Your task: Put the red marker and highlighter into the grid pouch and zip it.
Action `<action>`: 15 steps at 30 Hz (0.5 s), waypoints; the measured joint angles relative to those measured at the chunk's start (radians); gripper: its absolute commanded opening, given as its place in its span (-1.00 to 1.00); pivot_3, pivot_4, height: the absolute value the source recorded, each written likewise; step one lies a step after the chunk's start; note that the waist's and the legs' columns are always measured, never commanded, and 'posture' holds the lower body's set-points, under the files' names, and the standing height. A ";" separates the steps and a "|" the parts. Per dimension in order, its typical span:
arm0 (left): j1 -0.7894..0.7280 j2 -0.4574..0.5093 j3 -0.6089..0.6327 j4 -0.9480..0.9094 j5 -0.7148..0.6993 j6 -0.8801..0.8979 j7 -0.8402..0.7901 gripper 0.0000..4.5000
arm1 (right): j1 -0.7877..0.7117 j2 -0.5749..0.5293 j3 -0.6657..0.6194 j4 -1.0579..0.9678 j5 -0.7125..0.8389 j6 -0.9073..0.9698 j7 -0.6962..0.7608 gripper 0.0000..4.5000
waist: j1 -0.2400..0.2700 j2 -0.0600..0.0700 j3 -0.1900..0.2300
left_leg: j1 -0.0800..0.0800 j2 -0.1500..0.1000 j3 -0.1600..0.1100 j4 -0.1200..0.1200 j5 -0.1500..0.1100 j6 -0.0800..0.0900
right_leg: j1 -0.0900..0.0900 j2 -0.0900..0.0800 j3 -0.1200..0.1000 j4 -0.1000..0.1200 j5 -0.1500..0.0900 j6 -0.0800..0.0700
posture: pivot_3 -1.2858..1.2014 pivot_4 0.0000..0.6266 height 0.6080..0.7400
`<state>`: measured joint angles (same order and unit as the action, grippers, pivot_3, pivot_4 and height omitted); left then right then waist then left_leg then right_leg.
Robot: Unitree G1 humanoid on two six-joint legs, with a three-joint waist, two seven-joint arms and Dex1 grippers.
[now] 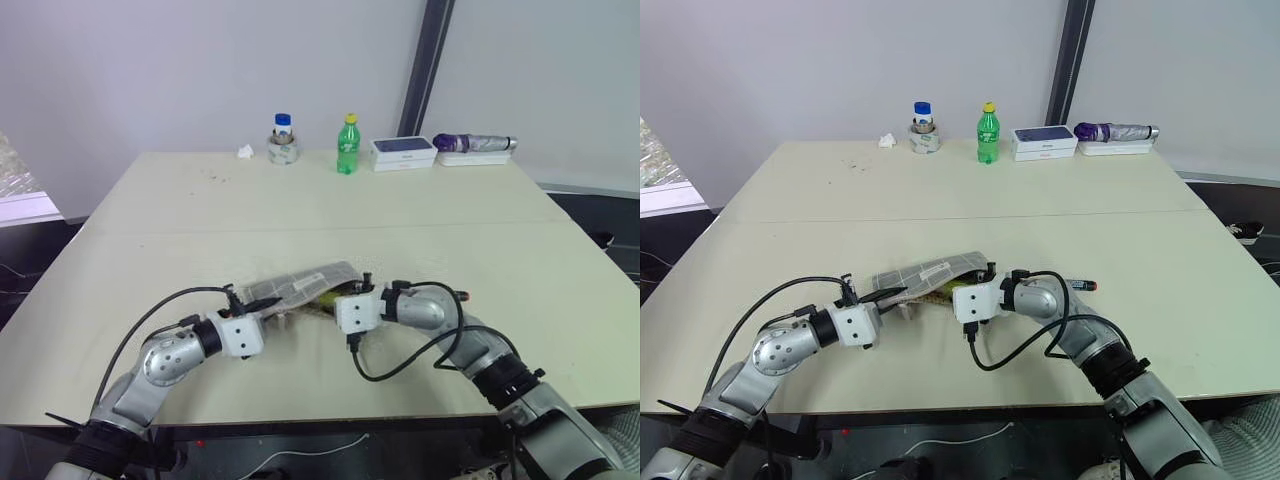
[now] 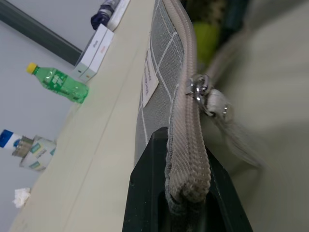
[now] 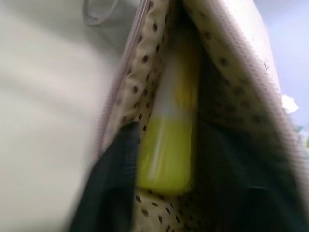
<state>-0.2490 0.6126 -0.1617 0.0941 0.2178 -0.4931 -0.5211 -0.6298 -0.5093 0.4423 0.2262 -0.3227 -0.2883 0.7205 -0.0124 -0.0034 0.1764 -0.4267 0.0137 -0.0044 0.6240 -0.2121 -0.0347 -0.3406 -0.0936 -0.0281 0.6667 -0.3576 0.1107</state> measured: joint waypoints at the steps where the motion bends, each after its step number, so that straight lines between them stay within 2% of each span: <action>1: -0.001 -0.006 0.001 0.000 0.000 0.003 0.003 -1.00 | 0.014 0.002 -0.019 -0.019 0.036 0.020 0.017 0.87 | 0.002 0.000 0.000 | 0.000 0.000 0.000 0.000 0.000 0.000 | 0.000 0.000 0.000 0.000 0.000 0.000 | 0.03 -0.52 1.00; 2: -0.001 -0.009 0.001 0.000 0.000 0.007 0.006 -1.00 | 0.033 0.001 -0.041 -0.045 0.085 0.051 0.043 0.97 | 0.003 0.000 0.000 | 0.000 0.001 0.000 0.000 0.000 0.000 | 0.001 0.000 0.000 0.000 0.000 0.000 | 0.03 -0.52 1.00; 4: -0.002 -0.019 0.005 0.000 -0.006 0.023 0.007 -1.00 | 0.103 -0.021 -0.100 -0.133 0.226 0.148 0.130 0.97 | 0.008 0.000 0.000 | 0.000 0.001 0.000 0.001 0.000 0.000 | 0.002 -0.001 -0.001 -0.001 0.000 0.000 | 0.03 -0.52 1.00; 9: -0.001 -0.020 0.015 0.001 -0.011 0.032 0.007 -1.00 | 0.208 -0.083 -0.217 -0.276 0.457 0.329 0.252 0.97 | 0.003 0.000 0.000 | 0.000 0.001 -0.001 0.002 0.000 0.001 | 0.002 0.000 -0.001 0.000 0.000 0.000 | 0.03 -0.52 1.00; 13: -0.003 -0.020 0.020 0.003 -0.011 0.031 0.007 -1.00 | 0.347 -0.086 -0.288 -0.429 0.582 0.454 0.243 0.97 | 0.003 0.000 0.000 | 0.000 0.001 -0.001 0.001 -0.001 0.001 | 0.002 0.000 -0.001 0.000 0.000 0.000 | 0.03 -0.52 1.00; 15: -0.007 -0.019 0.024 0.008 -0.011 0.030 0.008 -1.00 | 0.429 -0.027 -0.343 -0.513 0.659 0.529 0.167 0.97 | 0.003 0.000 0.000 | 0.000 0.001 -0.001 0.001 -0.001 0.001 | 0.002 0.000 -0.001 0.000 0.000 0.000 | 0.03 -0.52 1.00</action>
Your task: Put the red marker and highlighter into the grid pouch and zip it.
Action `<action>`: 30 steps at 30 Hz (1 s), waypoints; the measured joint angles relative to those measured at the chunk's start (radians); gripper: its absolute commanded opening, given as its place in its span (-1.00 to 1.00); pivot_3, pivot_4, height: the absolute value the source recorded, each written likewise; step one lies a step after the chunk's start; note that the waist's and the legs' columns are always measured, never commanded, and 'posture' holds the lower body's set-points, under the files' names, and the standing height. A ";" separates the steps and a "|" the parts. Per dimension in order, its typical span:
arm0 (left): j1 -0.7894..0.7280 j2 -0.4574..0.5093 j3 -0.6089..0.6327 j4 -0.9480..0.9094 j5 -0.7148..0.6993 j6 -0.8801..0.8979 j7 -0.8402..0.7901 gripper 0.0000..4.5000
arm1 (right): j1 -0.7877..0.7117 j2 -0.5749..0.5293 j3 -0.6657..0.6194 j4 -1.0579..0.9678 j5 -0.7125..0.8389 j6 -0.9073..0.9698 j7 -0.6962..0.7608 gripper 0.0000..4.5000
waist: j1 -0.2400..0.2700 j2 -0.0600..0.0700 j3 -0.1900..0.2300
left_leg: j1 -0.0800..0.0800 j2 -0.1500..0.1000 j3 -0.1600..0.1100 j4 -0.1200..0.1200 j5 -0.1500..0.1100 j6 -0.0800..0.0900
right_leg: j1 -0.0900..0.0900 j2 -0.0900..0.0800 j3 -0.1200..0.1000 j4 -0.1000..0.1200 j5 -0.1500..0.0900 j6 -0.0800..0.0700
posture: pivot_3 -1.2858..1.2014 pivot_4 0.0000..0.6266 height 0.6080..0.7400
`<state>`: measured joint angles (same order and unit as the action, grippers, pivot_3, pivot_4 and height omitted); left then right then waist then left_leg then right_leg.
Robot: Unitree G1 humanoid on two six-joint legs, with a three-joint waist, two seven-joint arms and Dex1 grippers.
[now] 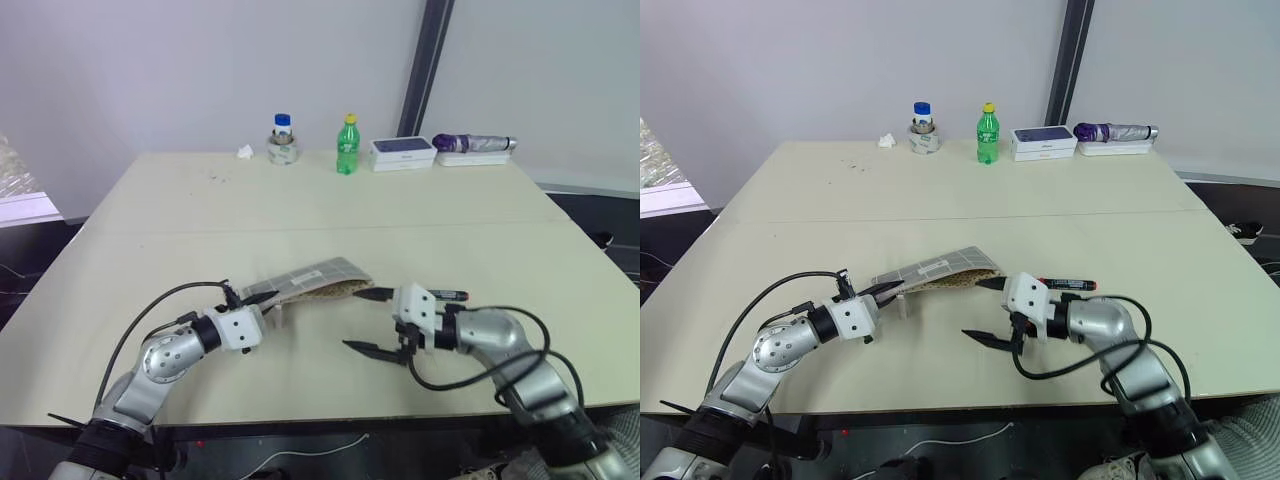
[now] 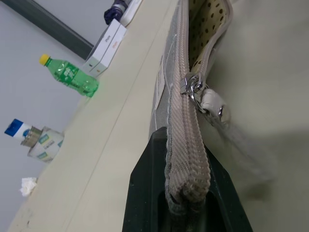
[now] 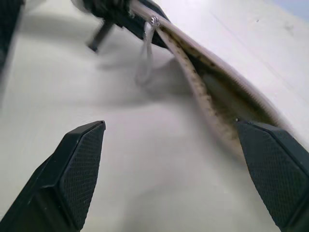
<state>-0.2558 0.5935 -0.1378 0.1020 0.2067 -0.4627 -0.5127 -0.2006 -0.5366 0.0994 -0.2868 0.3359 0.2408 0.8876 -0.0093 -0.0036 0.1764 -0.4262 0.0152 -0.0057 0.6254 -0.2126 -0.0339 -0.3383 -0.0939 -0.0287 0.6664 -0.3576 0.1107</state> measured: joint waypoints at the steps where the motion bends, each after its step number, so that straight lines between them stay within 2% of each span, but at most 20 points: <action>1: -0.003 -0.001 0.000 0.002 0.000 0.000 0.001 -1.00 | 0.031 0.031 -0.025 -0.031 0.019 0.018 -0.044 0.97 | 0.000 0.000 0.000 | 0.000 0.000 0.000 0.000 0.000 0.000 | 0.000 0.000 0.000 0.000 0.000 0.000 | 0.03 -0.52 1.00; 3: -0.006 -0.003 0.002 0.006 0.000 0.000 0.004 -1.00 | 0.085 0.093 -0.078 -0.076 0.025 0.029 -0.162 0.97 | 0.000 0.000 0.000 | 0.000 0.000 0.000 0.001 0.000 0.000 | 0.000 0.000 0.000 0.000 0.000 0.000 | 0.03 -0.52 1.00; 7: -0.008 -0.013 -0.003 0.018 0.001 -0.005 0.004 -1.00 | 0.110 0.122 -0.159 -0.021 -0.067 -0.003 -0.340 0.97 | 0.004 0.000 0.000 | 0.000 -0.001 0.000 0.001 0.000 0.000 | 0.000 0.000 0.000 0.000 0.000 0.000 | 0.03 -0.52 1.00; 14: -0.033 -0.018 -0.007 0.050 0.003 -0.025 0.004 -1.00 | 0.135 0.055 -0.234 0.149 -0.187 -0.137 -0.409 0.97 | 0.000 0.000 0.000 | 0.000 -0.002 0.001 0.001 0.000 0.000 | 0.000 0.000 0.000 0.000 0.000 0.000 | 0.03 -0.52 1.00; 19: -0.032 -0.022 -0.008 0.053 0.009 -0.027 0.004 -1.00 | 0.098 -0.065 -0.224 0.301 -0.218 -0.242 -0.301 0.97 | -0.002 0.000 0.000 | 0.000 -0.002 0.001 0.001 0.000 0.000 | 0.000 0.000 0.001 0.000 0.000 0.000 | 0.03 -0.52 1.00; 24: -0.031 -0.028 -0.009 0.052 0.021 -0.026 0.005 -1.00 | -0.054 -0.178 -0.195 0.513 -0.220 -0.300 -0.116 0.97 | -0.002 0.000 0.000 | 0.001 -0.002 0.002 0.001 0.000 0.000 | 0.001 0.001 0.001 0.000 0.000 0.000 | 0.03 -0.52 1.00; 30: -0.032 -0.044 -0.014 0.051 0.025 -0.024 0.006 -1.00 | -0.265 -0.193 -0.141 0.808 -0.194 -0.322 0.138 0.97 | 0.000 0.000 0.000 | 0.000 -0.002 0.003 0.002 0.000 0.000 | 0.001 0.000 0.000 0.000 0.000 0.000 | 0.03 -0.52 1.00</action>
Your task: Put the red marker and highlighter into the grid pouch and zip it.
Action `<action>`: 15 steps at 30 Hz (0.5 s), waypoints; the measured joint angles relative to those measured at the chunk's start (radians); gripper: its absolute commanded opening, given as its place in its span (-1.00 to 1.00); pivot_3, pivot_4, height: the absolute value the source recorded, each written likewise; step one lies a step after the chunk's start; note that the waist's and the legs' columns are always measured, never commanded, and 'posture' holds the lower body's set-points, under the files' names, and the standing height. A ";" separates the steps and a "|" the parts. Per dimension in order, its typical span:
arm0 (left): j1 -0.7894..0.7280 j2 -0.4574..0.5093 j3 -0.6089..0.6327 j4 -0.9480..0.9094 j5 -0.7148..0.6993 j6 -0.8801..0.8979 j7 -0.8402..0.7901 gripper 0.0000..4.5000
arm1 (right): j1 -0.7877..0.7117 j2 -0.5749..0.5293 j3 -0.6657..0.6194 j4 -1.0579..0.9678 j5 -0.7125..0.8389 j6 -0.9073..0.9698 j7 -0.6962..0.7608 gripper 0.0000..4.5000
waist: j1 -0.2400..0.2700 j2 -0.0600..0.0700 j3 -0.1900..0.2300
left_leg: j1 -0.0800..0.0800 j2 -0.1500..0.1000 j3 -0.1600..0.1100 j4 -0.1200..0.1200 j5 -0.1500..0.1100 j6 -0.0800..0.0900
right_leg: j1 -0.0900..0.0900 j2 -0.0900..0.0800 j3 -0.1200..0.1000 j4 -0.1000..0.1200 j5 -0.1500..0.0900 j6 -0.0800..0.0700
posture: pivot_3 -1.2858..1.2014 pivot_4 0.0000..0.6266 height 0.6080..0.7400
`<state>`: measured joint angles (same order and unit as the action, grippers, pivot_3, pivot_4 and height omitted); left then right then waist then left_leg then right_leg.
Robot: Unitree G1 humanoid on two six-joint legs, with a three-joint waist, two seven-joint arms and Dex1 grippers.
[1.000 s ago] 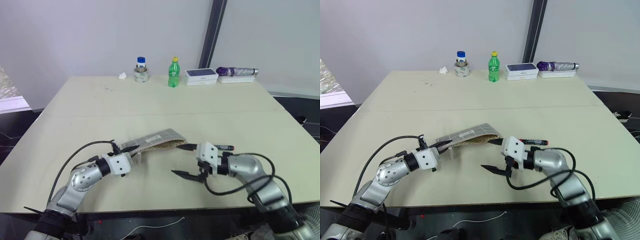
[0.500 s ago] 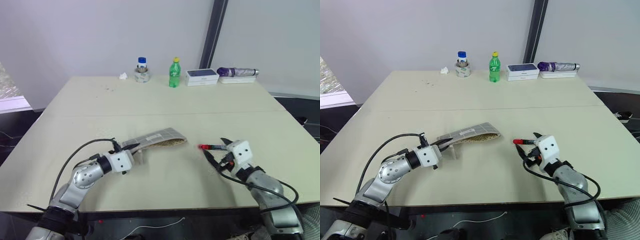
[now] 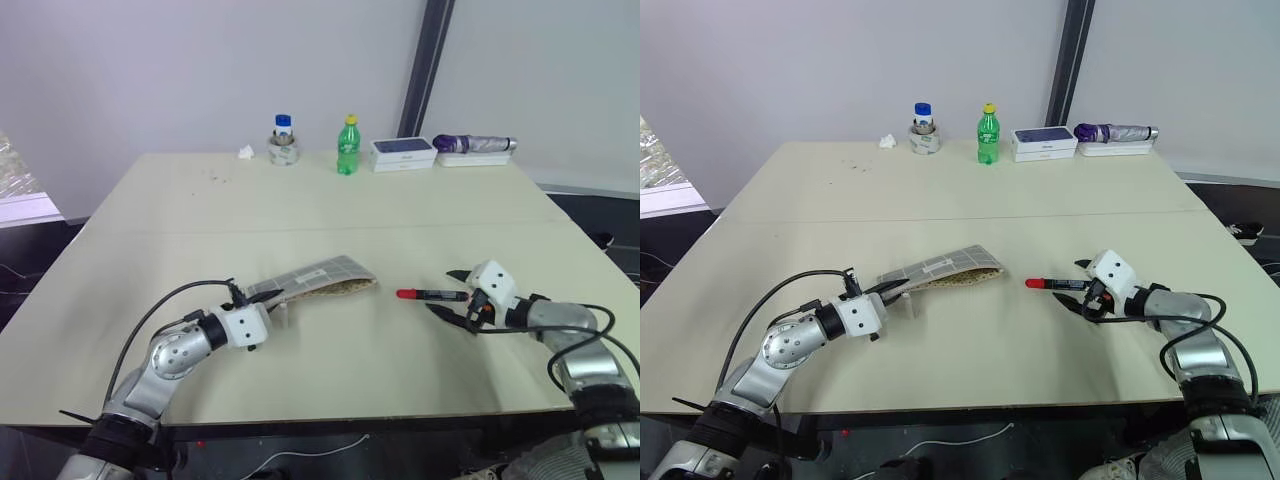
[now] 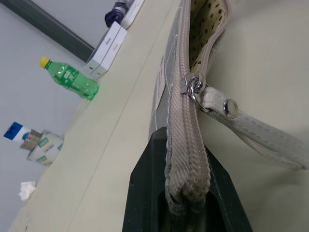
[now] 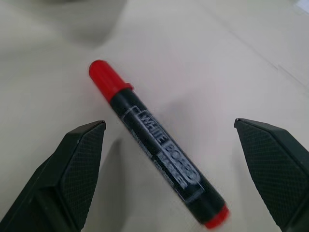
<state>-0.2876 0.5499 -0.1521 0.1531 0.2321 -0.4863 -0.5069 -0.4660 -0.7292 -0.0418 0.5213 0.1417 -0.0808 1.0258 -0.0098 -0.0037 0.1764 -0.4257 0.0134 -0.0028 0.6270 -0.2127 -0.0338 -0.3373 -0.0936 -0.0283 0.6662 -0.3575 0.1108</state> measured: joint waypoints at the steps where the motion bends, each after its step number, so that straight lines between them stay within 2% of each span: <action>1: 0.001 -0.002 -0.001 0.000 0.000 0.001 0.000 -1.00 | -0.033 0.001 0.019 0.055 0.000 -0.002 0.053 0.97 | 0.000 0.000 0.000 | 0.000 0.000 0.000 0.000 0.000 0.000 | 0.000 0.000 0.000 0.000 0.000 0.000 | 0.03 -0.52 1.00; 3: 0.000 -0.004 -0.001 -0.001 0.001 0.002 0.001 -1.00 | -0.085 0.004 0.035 0.136 0.000 0.003 0.118 0.97 | 0.000 0.000 0.000 | 0.000 0.000 0.000 0.001 0.000 0.000 | 0.000 0.000 0.000 0.000 0.000 0.000 | 0.03 -0.52 1.00; 6: 0.000 -0.006 -0.001 -0.005 0.001 0.004 0.002 -1.00 | -0.203 0.004 0.057 0.291 -0.012 0.005 0.189 0.61 | -0.002 0.000 0.000 | 0.000 0.001 0.000 0.001 0.000 0.000 | 0.000 0.000 0.000 0.000 0.000 0.000 | 0.03 -0.52 1.00; 7: 0.000 -0.006 -0.001 -0.008 0.001 0.007 0.003 -1.00 | -0.233 0.004 0.065 0.333 -0.021 -0.004 0.207 0.35 | -0.001 0.000 0.000 | 0.000 0.001 0.000 0.000 0.000 0.000 | 0.000 0.000 0.000 0.000 0.000 0.000 | 0.03 -0.52 1.00; 8: 0.001 -0.006 -0.001 -0.011 0.002 0.009 0.004 -1.00 | -0.242 0.003 0.068 0.348 -0.027 -0.013 0.213 0.22 | 0.000 0.000 0.000 | 0.000 0.001 0.000 0.000 0.000 0.000 | 0.000 0.000 0.000 0.000 0.000 0.000 | 0.03 -0.52 1.00; 12: 0.012 -0.005 0.000 -0.030 0.002 0.027 0.011 -1.00 | -0.243 0.004 0.072 0.386 -0.037 -0.056 0.277 -0.74 | 0.000 0.000 0.000 | 0.000 0.001 0.000 0.000 0.000 -0.001 | 0.000 -0.001 0.000 -0.001 0.000 0.000 | 0.03 -0.52 1.00; 13: 0.017 -0.005 0.000 -0.037 0.002 0.029 0.013 -1.00 | -0.233 0.004 0.066 0.373 -0.025 -0.051 0.295 -0.86 | 0.000 0.000 0.000 | 0.000 0.001 0.000 0.000 0.000 -0.001 | 0.000 -0.001 0.000 -0.001 0.000 0.000 | 0.03 -0.52 1.00; 15: 0.023 -0.005 0.000 -0.047 0.002 0.038 0.015 -1.00 | -0.186 0.004 0.059 0.301 0.007 -0.014 0.327 -0.86 | 0.000 0.000 0.000 | 0.000 0.001 0.000 0.000 0.000 -0.001 | 0.000 0.000 0.000 -0.001 0.000 0.000 | 0.03 -0.52 1.00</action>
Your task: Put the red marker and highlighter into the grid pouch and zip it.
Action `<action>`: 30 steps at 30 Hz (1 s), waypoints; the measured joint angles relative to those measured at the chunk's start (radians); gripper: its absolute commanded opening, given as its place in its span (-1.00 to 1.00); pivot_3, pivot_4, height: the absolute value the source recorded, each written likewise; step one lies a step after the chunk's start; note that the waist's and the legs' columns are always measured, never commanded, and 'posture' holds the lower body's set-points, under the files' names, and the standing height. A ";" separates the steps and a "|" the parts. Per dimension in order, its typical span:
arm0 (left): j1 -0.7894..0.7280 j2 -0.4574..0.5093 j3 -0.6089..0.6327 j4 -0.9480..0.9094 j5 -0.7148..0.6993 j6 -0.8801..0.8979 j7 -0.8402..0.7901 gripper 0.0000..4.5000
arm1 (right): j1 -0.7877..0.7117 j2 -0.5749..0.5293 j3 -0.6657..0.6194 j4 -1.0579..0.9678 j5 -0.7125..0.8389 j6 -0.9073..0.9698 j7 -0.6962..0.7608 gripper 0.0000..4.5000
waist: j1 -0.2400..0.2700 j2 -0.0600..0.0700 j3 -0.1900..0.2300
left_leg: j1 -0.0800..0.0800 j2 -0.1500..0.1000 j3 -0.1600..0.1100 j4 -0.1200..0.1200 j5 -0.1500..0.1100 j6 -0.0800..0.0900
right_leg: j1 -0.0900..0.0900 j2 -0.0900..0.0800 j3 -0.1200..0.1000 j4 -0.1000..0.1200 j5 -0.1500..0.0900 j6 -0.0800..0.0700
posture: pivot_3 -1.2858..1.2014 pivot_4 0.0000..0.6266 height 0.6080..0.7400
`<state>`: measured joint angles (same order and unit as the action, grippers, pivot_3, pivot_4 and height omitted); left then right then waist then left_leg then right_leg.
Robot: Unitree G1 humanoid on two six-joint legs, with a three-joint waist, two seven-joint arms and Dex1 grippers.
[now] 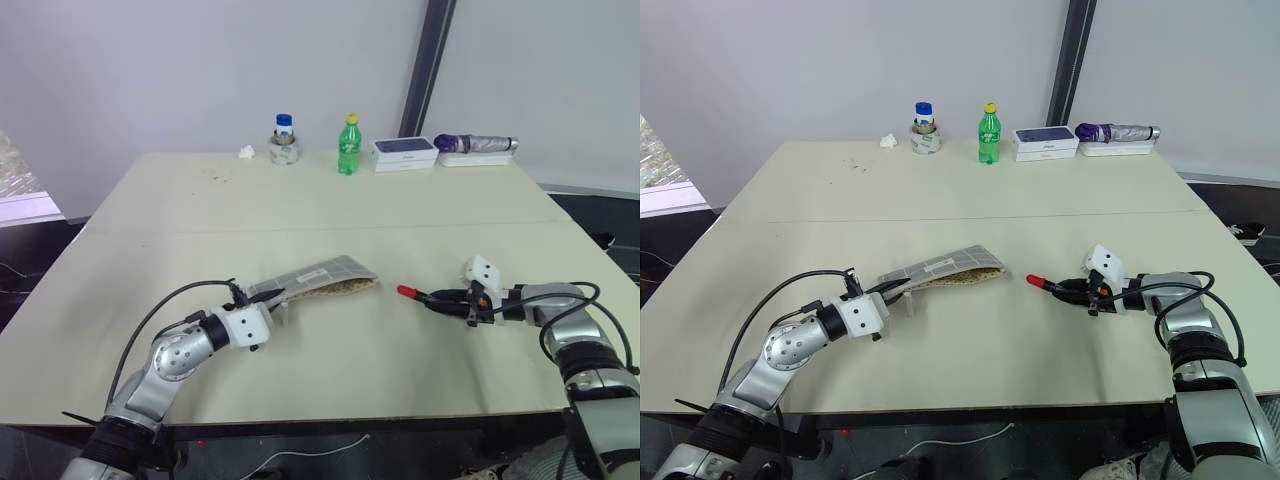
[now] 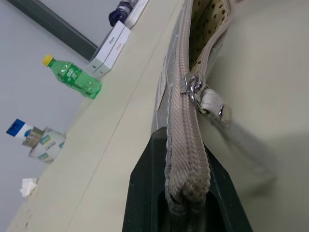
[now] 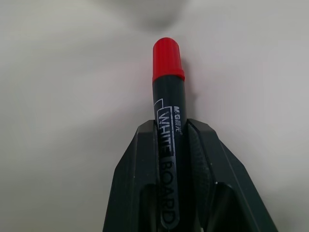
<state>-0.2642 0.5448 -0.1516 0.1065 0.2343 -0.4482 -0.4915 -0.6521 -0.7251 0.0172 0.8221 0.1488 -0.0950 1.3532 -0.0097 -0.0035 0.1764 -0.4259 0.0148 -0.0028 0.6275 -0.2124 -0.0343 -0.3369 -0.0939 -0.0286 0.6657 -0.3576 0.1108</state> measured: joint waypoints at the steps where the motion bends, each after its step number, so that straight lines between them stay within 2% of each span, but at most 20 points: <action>1: 0.003 0.001 0.001 -0.002 0.000 0.002 0.001 -1.00 | 0.023 0.002 -0.001 -0.040 0.016 0.021 0.012 -0.86 | -0.001 0.000 0.000 | 0.000 0.000 0.000 0.000 0.000 0.000 | 0.000 0.000 0.000 0.000 0.000 0.000 | 0.03 -0.52 1.00; 5: 0.012 0.001 0.003 -0.005 0.002 0.008 0.008 -1.00 | 0.206 0.041 -0.027 -0.422 0.148 0.202 0.000 -0.86 | -0.001 0.000 0.000 | 0.000 0.000 -0.002 0.000 0.000 0.000 | 0.000 0.000 0.000 0.000 0.000 0.000 | 0.03 -0.52 1.00; 7: 0.012 -0.001 0.002 -0.005 0.003 0.008 0.012 -1.00 | 0.255 0.066 -0.030 -0.558 0.182 0.253 -0.044 -0.86 | -0.001 0.000 0.000 | 0.000 0.000 -0.002 0.000 0.000 0.000 | 0.000 0.000 0.000 0.001 0.000 0.000 | 0.03 -0.52 1.00; 10: 0.003 -0.012 -0.002 -0.004 0.010 0.007 0.017 -1.00 | 0.306 0.167 -0.013 -0.752 0.206 0.313 -0.174 -0.86 | -0.001 0.000 0.000 | 0.000 0.000 -0.003 0.000 0.000 0.000 | 0.000 0.000 0.000 0.001 0.000 0.000 | 0.03 -0.52 1.00; 16: -0.026 -0.011 -0.021 -0.003 0.023 -0.001 0.013 -1.00 | 0.248 0.201 0.047 -0.736 0.087 0.258 -0.318 -0.86 | 0.010 0.000 0.000 | 0.000 -0.002 -0.002 0.001 0.000 0.000 | -0.001 0.000 0.000 0.001 0.000 0.000 | 0.03 -0.52 1.00; 21: -0.033 -0.003 -0.025 -0.003 0.029 -0.003 0.008 -1.00 | 0.184 0.183 0.061 -0.678 0.020 0.201 -0.332 -0.86 | 0.014 0.000 0.000 | 0.000 -0.002 -0.002 0.000 0.000 0.000 | -0.001 0.000 0.000 0.001 0.000 0.000 | 0.03 -0.52 1.00; 30: -0.066 0.013 -0.045 -0.005 0.056 -0.016 -0.023 -1.00 | 0.084 0.178 0.217 -0.655 -0.218 0.062 -0.422 -0.86 | 0.015 0.000 0.000 | 0.000 -0.002 -0.002 0.000 0.000 0.000 | -0.002 0.000 0.000 0.001 0.000 0.000 | 0.03 -0.52 1.00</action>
<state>-0.3305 0.5580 -0.1966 0.1020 0.2903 -0.4639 -0.5143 -0.5680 -0.5472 0.2338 0.1674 -0.0688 -0.0334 0.9317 0.0052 -0.0034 0.1765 -0.4264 0.0127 -0.0045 0.6278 -0.2126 -0.0340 -0.3389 -0.0936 -0.0282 0.6669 -0.3575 0.1110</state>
